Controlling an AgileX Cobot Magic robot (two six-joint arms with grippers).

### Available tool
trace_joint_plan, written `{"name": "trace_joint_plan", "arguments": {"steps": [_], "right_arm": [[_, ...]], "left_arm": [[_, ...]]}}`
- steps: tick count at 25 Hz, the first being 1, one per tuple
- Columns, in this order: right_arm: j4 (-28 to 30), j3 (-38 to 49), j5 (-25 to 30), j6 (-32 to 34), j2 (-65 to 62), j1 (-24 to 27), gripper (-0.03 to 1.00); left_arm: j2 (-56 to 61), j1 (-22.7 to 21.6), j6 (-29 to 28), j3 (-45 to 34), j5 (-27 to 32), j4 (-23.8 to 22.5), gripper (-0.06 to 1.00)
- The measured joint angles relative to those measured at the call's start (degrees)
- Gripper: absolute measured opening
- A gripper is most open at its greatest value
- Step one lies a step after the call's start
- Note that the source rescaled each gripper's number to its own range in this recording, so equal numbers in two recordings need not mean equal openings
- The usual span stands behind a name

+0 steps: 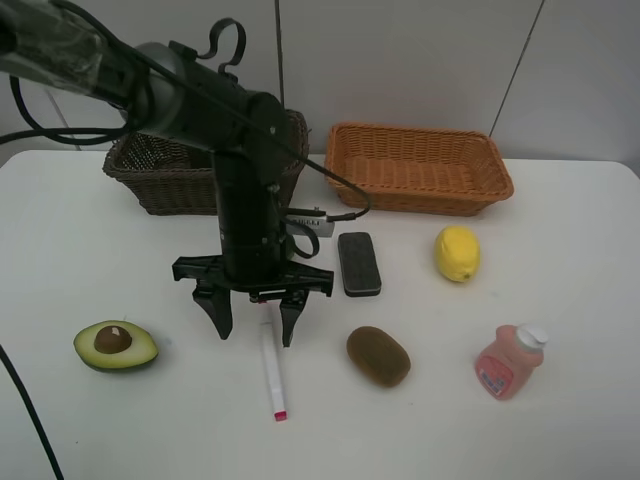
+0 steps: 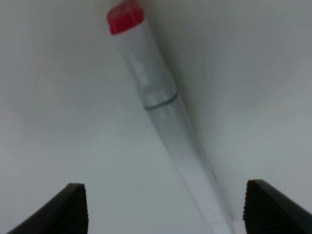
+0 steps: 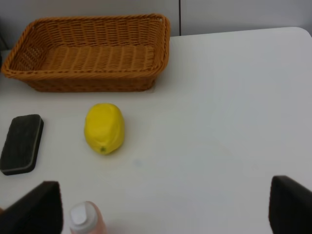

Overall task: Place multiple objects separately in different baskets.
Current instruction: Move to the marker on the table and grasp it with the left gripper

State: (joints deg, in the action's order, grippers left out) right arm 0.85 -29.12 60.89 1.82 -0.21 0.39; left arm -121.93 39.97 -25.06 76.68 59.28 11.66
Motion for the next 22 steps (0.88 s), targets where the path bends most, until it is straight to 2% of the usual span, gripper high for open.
{"name": "trace_joint_plan", "arguments": {"steps": [6,8,10,12,14,16,22], "right_arm": [[0.0,0.0,0.0,0.0,0.0,0.0,1.0],[0.0,0.0,0.0,0.0,0.0,0.0,1.0],[0.0,0.0,0.0,0.0,0.0,0.0,1.0],[0.0,0.0,0.0,0.0,0.0,0.0,1.0],[0.0,0.0,0.0,0.0,0.0,0.0,1.0],[0.0,0.0,0.0,0.0,0.0,0.0,1.0],[0.0,0.0,0.0,0.0,0.0,0.0,1.0]], "left_arm": [[-2.7,0.0,1.0,0.0,-5.3,-0.6,0.82],[-2.9,0.0,1.1,0.0,-6.7,-1.2,0.78],[-2.9,0.0,1.3,0.0,-7.5,-1.8,0.67],[-2.9,0.0,1.4,0.0,-7.8,-2.1,0.48],[-2.9,0.0,2.2,0.0,-7.8,-2.3,0.22],[-2.9,0.0,2.9,0.0,-7.7,-2.4,0.01],[-2.6,0.0,5.2,0.0,-7.6,-2.5,0.0]]}}
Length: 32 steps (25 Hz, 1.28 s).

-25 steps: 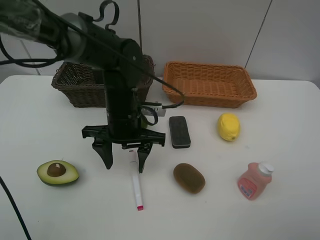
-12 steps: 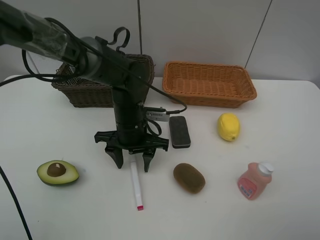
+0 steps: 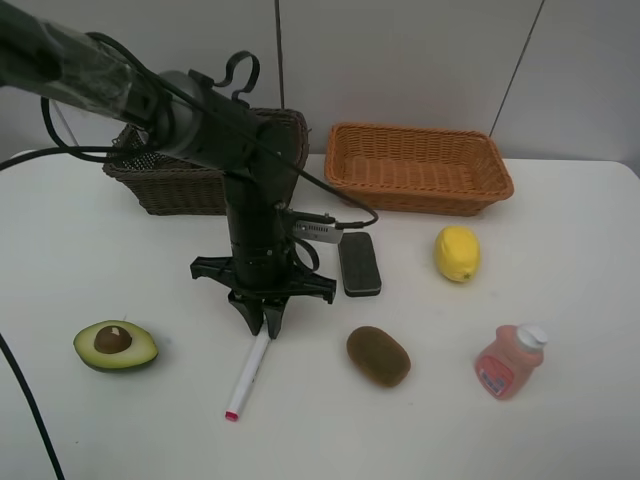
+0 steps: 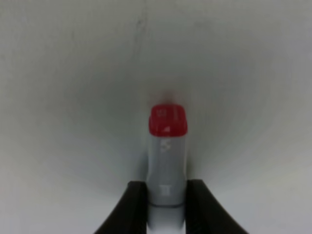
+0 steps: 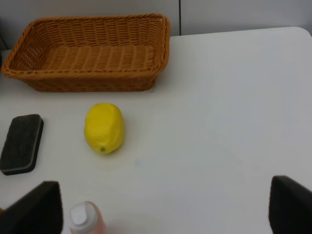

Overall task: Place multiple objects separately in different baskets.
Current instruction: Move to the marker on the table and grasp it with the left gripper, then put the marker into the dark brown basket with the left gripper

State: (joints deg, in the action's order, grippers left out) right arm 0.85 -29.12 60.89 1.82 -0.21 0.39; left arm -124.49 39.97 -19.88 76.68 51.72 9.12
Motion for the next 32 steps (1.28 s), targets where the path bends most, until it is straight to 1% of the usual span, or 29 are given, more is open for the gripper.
{"name": "trace_joint_plan", "arguments": {"steps": [3,4,6,8,9,10,11,16,18,20,22,25,26,27,28,29,30,31,32], "right_arm": [[0.0,0.0,0.0,0.0,0.0,0.0,1.0],[0.0,0.0,0.0,0.0,0.0,0.0,1.0],[0.0,0.0,0.0,0.0,0.0,0.0,1.0],[0.0,0.0,0.0,0.0,0.0,0.0,1.0],[0.0,0.0,0.0,0.0,0.0,0.0,1.0],[0.0,0.0,0.0,0.0,0.0,0.0,1.0],[0.0,0.0,0.0,0.0,0.0,0.0,1.0],[0.0,0.0,0.0,0.0,0.0,0.0,1.0],[0.0,0.0,0.0,0.0,0.0,0.0,1.0],[0.0,0.0,0.0,0.0,0.0,0.0,1.0],[0.0,0.0,0.0,0.0,0.0,0.0,1.0],[0.0,0.0,0.0,0.0,0.0,0.0,1.0],[0.0,0.0,0.0,0.0,0.0,0.0,1.0],[0.0,0.0,0.0,0.0,0.0,0.0,1.0],[0.0,0.0,0.0,0.0,0.0,0.0,1.0],[0.0,0.0,0.0,0.0,0.0,0.0,1.0],[0.0,0.0,0.0,0.0,0.0,0.0,1.0],[0.0,0.0,0.0,0.0,0.0,0.0,1.0],[0.0,0.0,0.0,0.0,0.0,0.0,1.0]], "left_arm": [[3.0,0.0,1.2,-0.2,0.0,0.0,0.0],[7.5,0.0,2.8,-0.2,-0.6,0.0,0.0],[12.0,-0.2,4.7,-0.2,-2.9,-0.1,0.0],[16.9,-1.5,6.6,-0.2,-8.9,0.1,0.0],[18.8,-2.9,7.3,-0.1,-12.0,0.1,0.0],[20.1,-4.7,7.5,0.3,-16.5,0.1,0.0],[20.1,-4.7,7.5,0.3,-16.5,0.1,0.0],[19.7,-14.3,8.6,3.0,-36.1,-0.3,0.0],[18.0,-16.8,9.1,3.3,-44.0,-0.3,0.0],[15.3,-18.9,10.5,3.3,-53.7,-0.3,0.0],[13.0,-19.9,12.7,3.4,-57.0,-0.3,0.0],[10.7,-20.9,18.3,3.4,-58.3,-0.3,0.01],[10.3,-21.1,20.3,3.4,-58.5,-0.3,0.06],[9.8,-21.3,22.9,3.4,-58.6,-0.3,0.19],[9.7,-21.4,24.7,3.4,-58.9,-0.3,0.39],[9.7,-21.4,25.8,3.4,-59.0,-0.3,0.61],[9.7,-21.4,26.6,3.4,-59.2,-0.3,0.76],[9.7,-21.4,27.1,3.8,-59.1,-0.3,0.88],[9.7,-21.4,27.3,4.2,-58.5,-0.3,0.93]]}}
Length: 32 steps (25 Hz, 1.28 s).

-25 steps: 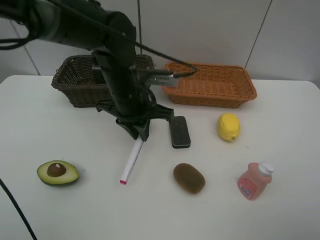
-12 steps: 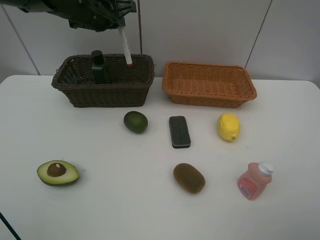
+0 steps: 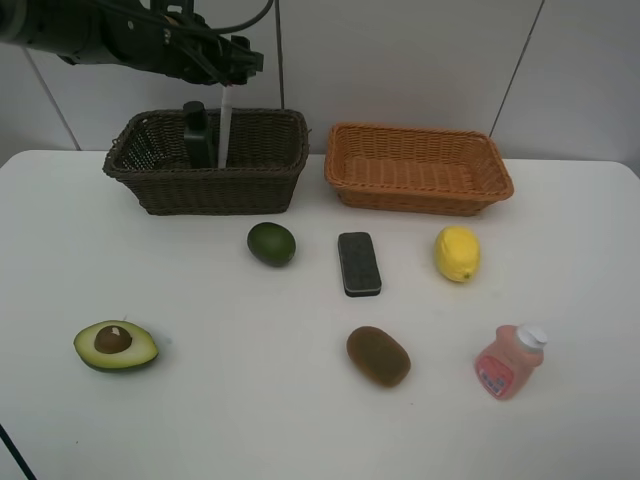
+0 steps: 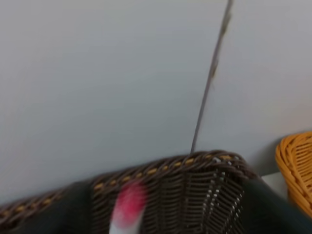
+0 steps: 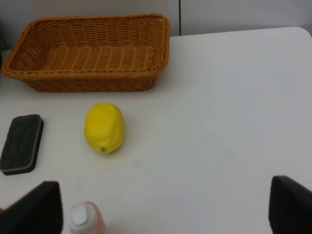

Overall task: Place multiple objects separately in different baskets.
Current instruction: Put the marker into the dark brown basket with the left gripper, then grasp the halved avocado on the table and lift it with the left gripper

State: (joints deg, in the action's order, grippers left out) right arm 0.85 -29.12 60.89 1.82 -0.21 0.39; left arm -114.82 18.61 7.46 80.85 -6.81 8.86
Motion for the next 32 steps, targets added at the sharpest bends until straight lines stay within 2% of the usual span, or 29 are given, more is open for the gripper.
{"name": "trace_joint_plan", "arguments": {"steps": [2,6,9,12,14,18,20,23,25,27,32], "right_arm": [[0.0,0.0,0.0,0.0,0.0,0.0,1.0],[0.0,0.0,0.0,0.0,0.0,0.0,1.0],[0.0,0.0,0.0,0.0,0.0,0.0,1.0],[0.0,0.0,0.0,0.0,0.0,0.0,1.0],[0.0,0.0,0.0,0.0,0.0,0.0,1.0],[0.0,0.0,0.0,0.0,0.0,0.0,1.0],[0.0,0.0,0.0,0.0,0.0,0.0,1.0],[0.0,0.0,0.0,0.0,0.0,0.0,1.0],[0.0,0.0,0.0,0.0,0.0,0.0,1.0],[0.0,0.0,0.0,0.0,0.0,0.0,1.0],[0.0,0.0,0.0,0.0,0.0,0.0,1.0]], "left_arm": [[0.3,0.1,0.3,1.4,3.9,0.0,0.98],[2.6,0.6,0.3,4.4,17.1,0.0,1.0],[5.6,2.0,0.3,7.7,31.3,0.6,1.0],[6.9,2.8,0.2,12.3,49.2,2.1,1.0],[7.1,3.1,0.2,14.6,59.0,2.8,1.0],[7.1,3.4,3.6,16.5,72.2,2.7,1.0],[7.1,3.9,9.2,16.6,75.1,2.4,1.0],[7.0,6.0,19.4,16.4,75.4,1.3,1.0],[7.0,7.8,22.5,15.3,75.4,0.9,1.0],[7.0,9.1,20.8,13.7,75.4,0.4,1.0],[9.1,9.4,7.5,5.6,75.6,-4.4,1.0]]}}
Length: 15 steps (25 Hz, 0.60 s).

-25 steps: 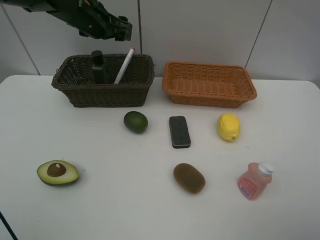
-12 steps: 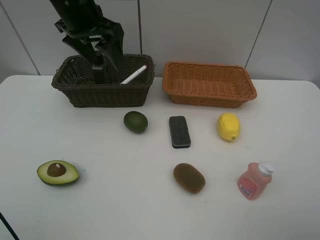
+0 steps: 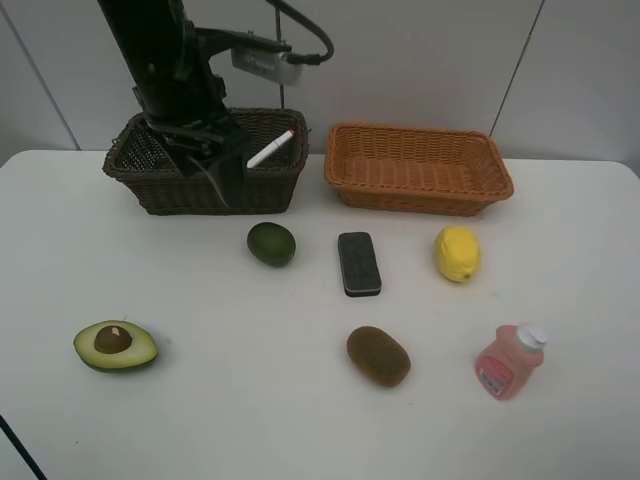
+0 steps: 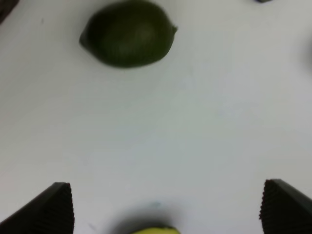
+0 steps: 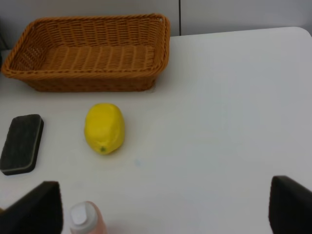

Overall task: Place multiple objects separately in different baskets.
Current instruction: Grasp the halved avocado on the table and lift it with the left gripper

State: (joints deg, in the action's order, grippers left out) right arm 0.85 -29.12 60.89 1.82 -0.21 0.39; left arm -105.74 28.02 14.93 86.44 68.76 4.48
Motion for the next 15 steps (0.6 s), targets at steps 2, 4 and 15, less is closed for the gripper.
{"name": "trace_joint_plan", "arguments": {"steps": [2,4,15], "right_arm": [[0.0,0.0,0.0,0.0,0.0,0.0,1.0],[0.0,0.0,0.0,0.0,0.0,0.0,1.0],[0.0,0.0,0.0,0.0,0.0,0.0,1.0]], "left_arm": [[2.2,0.0,-6.6,-5.2,0.0,-1.2,1.0],[5.0,0.0,-14.9,-10.3,0.0,-1.4,1.0],[11.6,-0.2,-47.5,-32.0,-0.5,-1.5,1.0]]}}
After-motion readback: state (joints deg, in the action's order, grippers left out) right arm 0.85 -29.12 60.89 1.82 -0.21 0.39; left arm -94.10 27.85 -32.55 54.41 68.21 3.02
